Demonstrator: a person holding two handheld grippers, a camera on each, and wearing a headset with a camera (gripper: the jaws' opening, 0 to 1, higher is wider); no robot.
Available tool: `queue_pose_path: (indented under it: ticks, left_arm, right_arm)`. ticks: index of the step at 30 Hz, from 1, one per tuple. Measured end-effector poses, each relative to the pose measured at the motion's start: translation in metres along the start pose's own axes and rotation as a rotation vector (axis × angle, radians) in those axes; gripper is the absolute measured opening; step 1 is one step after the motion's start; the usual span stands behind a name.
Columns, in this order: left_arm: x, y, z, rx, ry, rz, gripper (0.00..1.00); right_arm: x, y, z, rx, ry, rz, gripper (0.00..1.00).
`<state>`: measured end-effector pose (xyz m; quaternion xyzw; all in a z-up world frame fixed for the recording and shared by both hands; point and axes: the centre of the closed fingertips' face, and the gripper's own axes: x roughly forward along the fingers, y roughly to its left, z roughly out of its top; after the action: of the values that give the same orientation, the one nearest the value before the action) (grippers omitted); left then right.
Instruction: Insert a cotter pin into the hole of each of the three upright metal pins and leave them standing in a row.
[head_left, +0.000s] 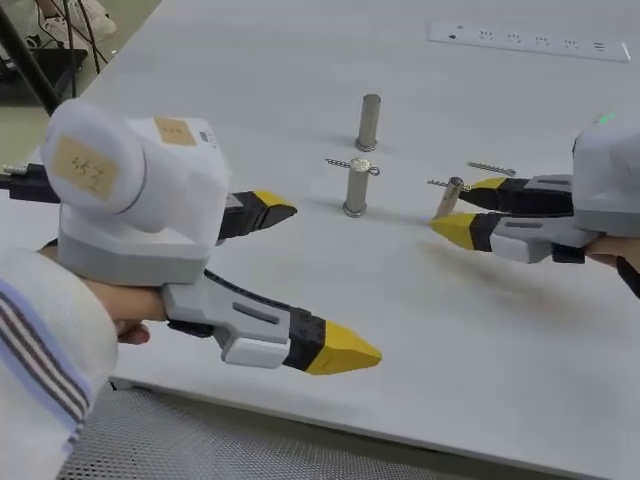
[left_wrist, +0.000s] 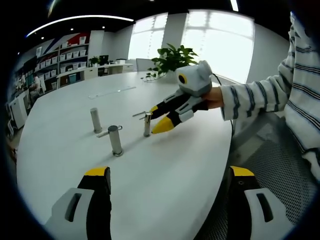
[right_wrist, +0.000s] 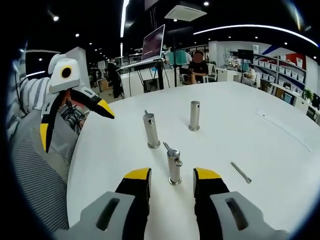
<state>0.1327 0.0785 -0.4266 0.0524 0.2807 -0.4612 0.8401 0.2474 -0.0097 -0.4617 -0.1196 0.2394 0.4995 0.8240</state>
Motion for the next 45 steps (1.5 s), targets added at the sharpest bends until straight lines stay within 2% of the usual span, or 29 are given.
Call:
queue_pose_path:
  ticks: [5,9,11,15,21,26,29,31,34,41,42,45]
  left_arm:
    - [-0.001,0.005,0.004,-0.006,-0.014,0.010,0.96]
    - [-0.002,0.009,0.006,-0.007,-0.022,0.018,0.96]
    - [-0.002,0.011,0.006,-0.005,-0.021,0.021,0.96]
    - [-0.003,0.015,0.008,0.003,-0.022,0.029,0.96]
    - [-0.006,0.019,0.012,0.019,-0.037,0.038,0.96]
    - [-0.007,0.024,0.014,0.003,-0.037,0.042,0.94]
    - [-0.008,0.027,0.015,-0.025,-0.042,0.037,0.94]
    - [-0.008,0.034,0.021,-0.061,-0.063,0.041,0.93]
    - [-0.009,0.042,0.028,-0.064,-0.070,0.049,0.93]
    - [-0.014,0.067,0.053,-0.063,-0.120,0.080,0.92]
    - [-0.016,0.070,0.061,-0.059,-0.129,0.092,0.92]
    - [-0.015,0.081,0.072,-0.051,-0.140,0.109,0.91]
  right_arm:
    - [-0.019,0.005,0.015,0.013,-0.034,-0.011,0.41]
    - [-0.033,0.014,0.023,0.039,-0.053,-0.003,0.52]
    - [-0.038,0.017,0.022,0.057,-0.045,0.003,0.57]
    - [-0.048,0.021,0.019,0.078,-0.025,-0.018,0.79]
    - [-0.062,0.024,0.017,0.131,-0.026,-0.039,0.89]
    - [-0.071,0.025,0.014,0.163,-0.019,-0.064,0.92]
    - [-0.076,0.023,0.001,0.184,0.059,-0.100,0.93]
    - [-0.078,0.024,-0.005,0.210,0.070,-0.119,0.96]
    - [-0.080,0.025,-0.008,0.229,0.085,-0.127,0.96]
    - [-0.088,0.026,-0.011,0.256,0.094,-0.153,0.96]
    - [-0.090,0.025,-0.011,0.260,0.096,-0.162,0.96]
    - [-0.092,0.026,-0.012,0.267,0.097,-0.168,0.96]
